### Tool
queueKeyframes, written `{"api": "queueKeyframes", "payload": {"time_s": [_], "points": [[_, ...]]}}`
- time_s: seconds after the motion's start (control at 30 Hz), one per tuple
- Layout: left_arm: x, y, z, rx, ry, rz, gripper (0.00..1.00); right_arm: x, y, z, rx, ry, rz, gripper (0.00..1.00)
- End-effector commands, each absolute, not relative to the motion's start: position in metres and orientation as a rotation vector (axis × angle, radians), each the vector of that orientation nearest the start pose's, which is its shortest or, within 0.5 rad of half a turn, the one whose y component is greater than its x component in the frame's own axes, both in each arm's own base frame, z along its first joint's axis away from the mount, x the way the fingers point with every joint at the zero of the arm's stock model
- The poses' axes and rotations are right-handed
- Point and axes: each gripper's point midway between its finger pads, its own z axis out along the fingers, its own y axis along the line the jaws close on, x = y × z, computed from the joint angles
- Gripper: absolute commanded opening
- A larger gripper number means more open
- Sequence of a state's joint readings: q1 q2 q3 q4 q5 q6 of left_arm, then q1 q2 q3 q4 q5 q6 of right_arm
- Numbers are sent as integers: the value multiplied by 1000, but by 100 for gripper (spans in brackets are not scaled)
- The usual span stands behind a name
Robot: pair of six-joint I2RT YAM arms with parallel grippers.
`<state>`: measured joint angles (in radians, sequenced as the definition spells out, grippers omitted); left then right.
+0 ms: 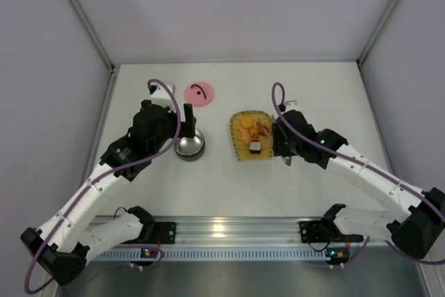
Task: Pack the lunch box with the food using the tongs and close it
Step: Pick up the fake food from the plate.
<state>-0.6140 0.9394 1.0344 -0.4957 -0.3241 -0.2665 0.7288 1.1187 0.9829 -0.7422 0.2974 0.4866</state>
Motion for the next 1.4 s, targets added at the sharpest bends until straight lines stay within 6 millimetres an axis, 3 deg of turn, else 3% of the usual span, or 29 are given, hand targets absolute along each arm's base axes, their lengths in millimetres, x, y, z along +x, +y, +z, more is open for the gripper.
{"api": "queueKeyframes", "payload": {"time_s": [0.0, 0.3, 0.63, 0.87, 1.07, 1.37], "points": [[283, -140, 294, 113, 1915, -262, 99, 237, 164, 161, -155, 2384, 130, 43], [283, -140, 293, 113, 1917, -260, 99, 238, 179, 151, -211, 2404, 104, 42], [283, -140, 293, 113, 1917, -260, 99, 238, 180, 144, -227, 2417, 36, 42], [283, -139, 294, 110, 1915, -258, 99, 239, 180, 145, -232, 2418, 5, 32], [283, -139, 294, 110, 1913, -258, 99, 240, 180, 157, -227, 2395, 8, 22], [283, -138, 295, 107, 1910, -257, 99, 249, 184, 198, -213, 2319, 44, 18]]}}
